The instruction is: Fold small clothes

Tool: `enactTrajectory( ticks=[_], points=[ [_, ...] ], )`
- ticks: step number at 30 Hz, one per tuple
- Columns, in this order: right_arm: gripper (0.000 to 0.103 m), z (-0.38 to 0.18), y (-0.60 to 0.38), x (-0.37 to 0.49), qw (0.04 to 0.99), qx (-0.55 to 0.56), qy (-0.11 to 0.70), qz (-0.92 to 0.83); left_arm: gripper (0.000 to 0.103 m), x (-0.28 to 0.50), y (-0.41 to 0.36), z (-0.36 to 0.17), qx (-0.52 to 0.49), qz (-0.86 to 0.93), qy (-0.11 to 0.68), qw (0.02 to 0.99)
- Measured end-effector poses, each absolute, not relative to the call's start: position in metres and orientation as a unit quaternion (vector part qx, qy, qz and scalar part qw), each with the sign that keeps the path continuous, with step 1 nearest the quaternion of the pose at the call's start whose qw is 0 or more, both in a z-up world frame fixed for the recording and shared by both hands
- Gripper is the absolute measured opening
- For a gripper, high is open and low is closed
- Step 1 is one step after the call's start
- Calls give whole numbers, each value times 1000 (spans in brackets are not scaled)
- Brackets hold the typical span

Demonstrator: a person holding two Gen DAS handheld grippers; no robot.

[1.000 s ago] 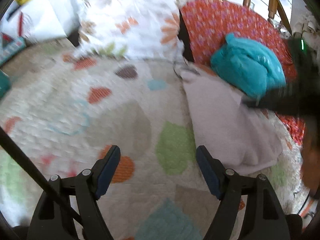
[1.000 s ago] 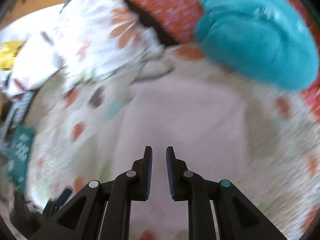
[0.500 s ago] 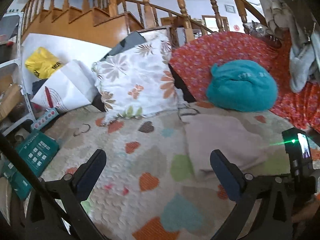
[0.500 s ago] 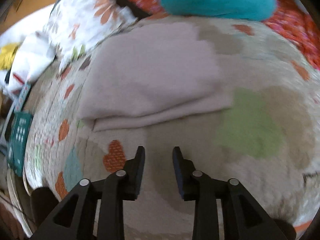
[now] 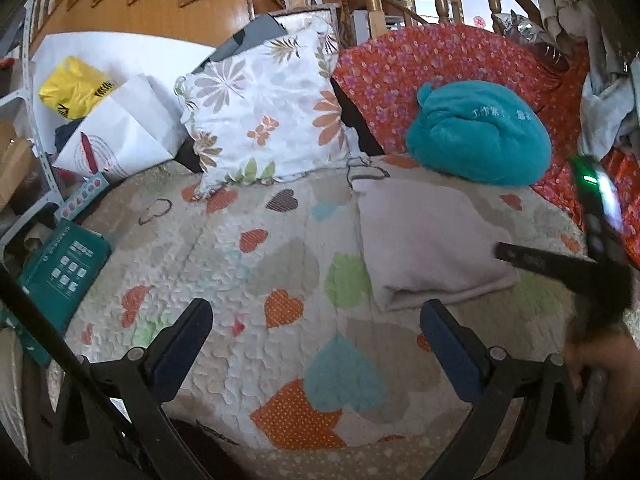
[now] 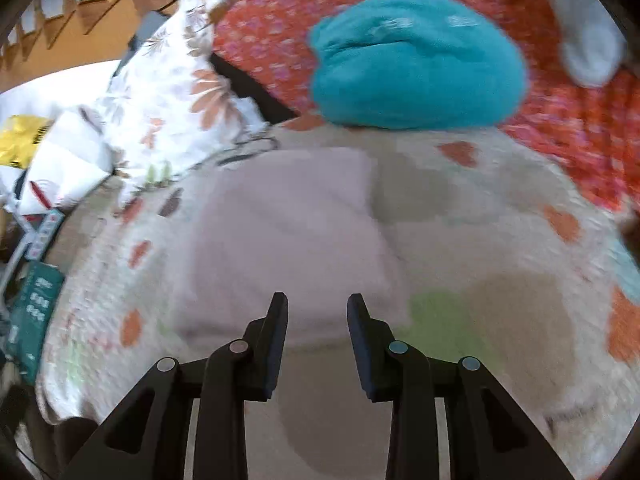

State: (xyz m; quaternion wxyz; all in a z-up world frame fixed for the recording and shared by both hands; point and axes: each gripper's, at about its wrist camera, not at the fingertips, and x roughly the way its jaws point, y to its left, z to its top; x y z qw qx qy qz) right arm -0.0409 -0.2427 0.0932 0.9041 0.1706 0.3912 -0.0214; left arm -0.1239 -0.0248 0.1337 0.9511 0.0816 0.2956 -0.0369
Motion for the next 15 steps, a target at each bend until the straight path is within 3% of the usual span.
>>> enactTrajectory(
  ticks=[3, 5, 6, 8, 9, 13, 15],
  points=[
    [34, 64, -260, -10, 873, 222, 434, -20, 103, -128, -18, 141, 73, -29, 288, 954],
    [26, 39, -276, -4, 848, 238, 468, -63, 103, -130, -13, 143, 68, -21, 281, 957],
    [17, 34, -284, -10, 846, 253, 464, -68, 103, -130, -10, 145, 68, -17, 276, 959],
    [17, 40, -285, -24, 854, 248, 453, -69, 103, -132, -9, 147, 71, 1, 256, 964],
    [19, 47, -279, -33, 862, 224, 449, -75, 103, -132, -10, 148, 70, 5, 250, 966],
    [49, 70, -256, -63, 897, 141, 407, -103, 103, -130, -23, 154, 60, -16, 234, 970],
    [52, 75, -252, -75, 906, 125, 389, -109, 103, -127, -31, 157, 66, -35, 238, 968]
  ],
)
